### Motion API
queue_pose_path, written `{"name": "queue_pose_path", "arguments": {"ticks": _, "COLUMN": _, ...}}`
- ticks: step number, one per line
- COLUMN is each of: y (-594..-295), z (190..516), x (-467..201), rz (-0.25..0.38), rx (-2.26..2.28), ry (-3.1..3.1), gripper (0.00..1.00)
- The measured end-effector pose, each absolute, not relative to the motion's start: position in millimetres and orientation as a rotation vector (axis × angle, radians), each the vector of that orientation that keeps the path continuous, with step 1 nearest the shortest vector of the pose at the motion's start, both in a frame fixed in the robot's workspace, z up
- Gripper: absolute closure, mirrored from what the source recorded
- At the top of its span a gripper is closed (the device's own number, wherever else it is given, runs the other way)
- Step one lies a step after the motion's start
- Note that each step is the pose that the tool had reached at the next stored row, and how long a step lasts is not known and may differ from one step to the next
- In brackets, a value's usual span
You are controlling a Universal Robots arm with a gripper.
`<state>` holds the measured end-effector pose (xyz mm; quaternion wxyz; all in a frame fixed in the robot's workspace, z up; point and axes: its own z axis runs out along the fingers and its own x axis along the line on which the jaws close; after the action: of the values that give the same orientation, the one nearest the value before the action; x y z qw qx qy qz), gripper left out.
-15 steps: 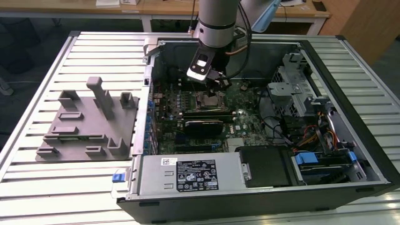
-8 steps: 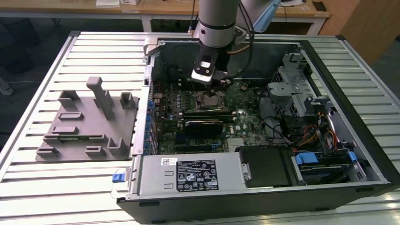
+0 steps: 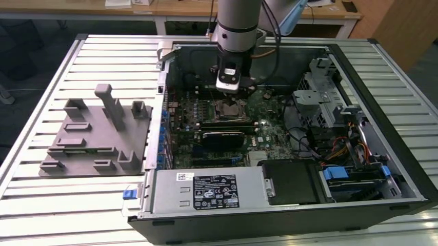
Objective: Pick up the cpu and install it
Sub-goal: 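Close the cpu cover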
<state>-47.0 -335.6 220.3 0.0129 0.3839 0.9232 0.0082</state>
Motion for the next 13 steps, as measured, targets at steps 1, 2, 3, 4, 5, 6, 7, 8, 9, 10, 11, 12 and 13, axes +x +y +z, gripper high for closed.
{"name": "queue_pose_path", "arguments": {"ticks": 1, "y": -335.6, "z": 220.3, "x": -47.0, "rz": 0.026, "rx": 1.17, "ry": 2.888, "gripper": 0.89}}
{"name": "queue_pose_path", "arguments": {"ticks": 2, "y": -335.6, "z": 220.3, "x": -47.0, "rz": 0.026, "rx": 1.144, "ry": 2.898, "gripper": 0.89}}
{"name": "queue_pose_path", "arguments": {"ticks": 3, "y": -335.6, "z": 220.2, "x": -47.0, "rz": 0.027, "rx": 1.118, "ry": 2.909, "gripper": 0.89}}
{"name": "queue_pose_path", "arguments": {"ticks": 4, "y": -335.6, "z": 220.2, "x": -47.0, "rz": 0.027, "rx": 1.092, "ry": 2.919, "gripper": 0.89}}
{"name": "queue_pose_path", "arguments": {"ticks": 5, "y": -335.6, "z": 220.1, "x": -47.0, "rz": 0.027, "rx": 1.066, "ry": 2.928, "gripper": 0.89}}
{"name": "queue_pose_path", "arguments": {"ticks": 6, "y": -335.7, "z": 220.1, "x": -47.0, "rz": 0.028, "rx": 1.04, "ry": 2.938, "gripper": 0.89}}
{"name": "queue_pose_path", "arguments": {"ticks": 7, "y": -335.6, "z": 220.1, "x": -47.0, "rz": 0.028, "rx": 1.011, "ry": 2.948, "gripper": 0.89}}
{"name": "queue_pose_path", "arguments": {"ticks": 8, "y": -335.6, "z": 220.0, "x": -47.0, "rz": 0.028, "rx": 0.984, "ry": 2.957, "gripper": 0.89}}
{"name": "queue_pose_path", "arguments": {"ticks": 9, "y": -335.6, "z": 220.0, "x": -47.0, "rz": 0.029, "rx": 0.958, "ry": 2.966, "gripper": 0.89}}
{"name": "queue_pose_path", "arguments": {"ticks": 10, "y": -335.6, "z": 219.9, "x": -47.0, "rz": 0.029, "rx": 0.929, "ry": 2.976, "gripper": 0.89}}
{"name": "queue_pose_path", "arguments": {"ticks": 11, "y": -335.6, "z": 219.9, "x": -47.0, "rz": 0.03, "rx": 0.902, "ry": 2.984, "gripper": 0.89}}
{"name": "queue_pose_path", "arguments": {"ticks": 12, "y": -335.6, "z": 219.9, "x": -47.0, "rz": 0.03, "rx": 0.873, "ry": 2.993, "gripper": 0.89}}
{"name": "queue_pose_path", "arguments": {"ticks": 13, "y": -335.6, "z": 219.8, "x": -47.0, "rz": 0.03, "rx": 0.845, "ry": 3.001, "gripper": 0.89}}
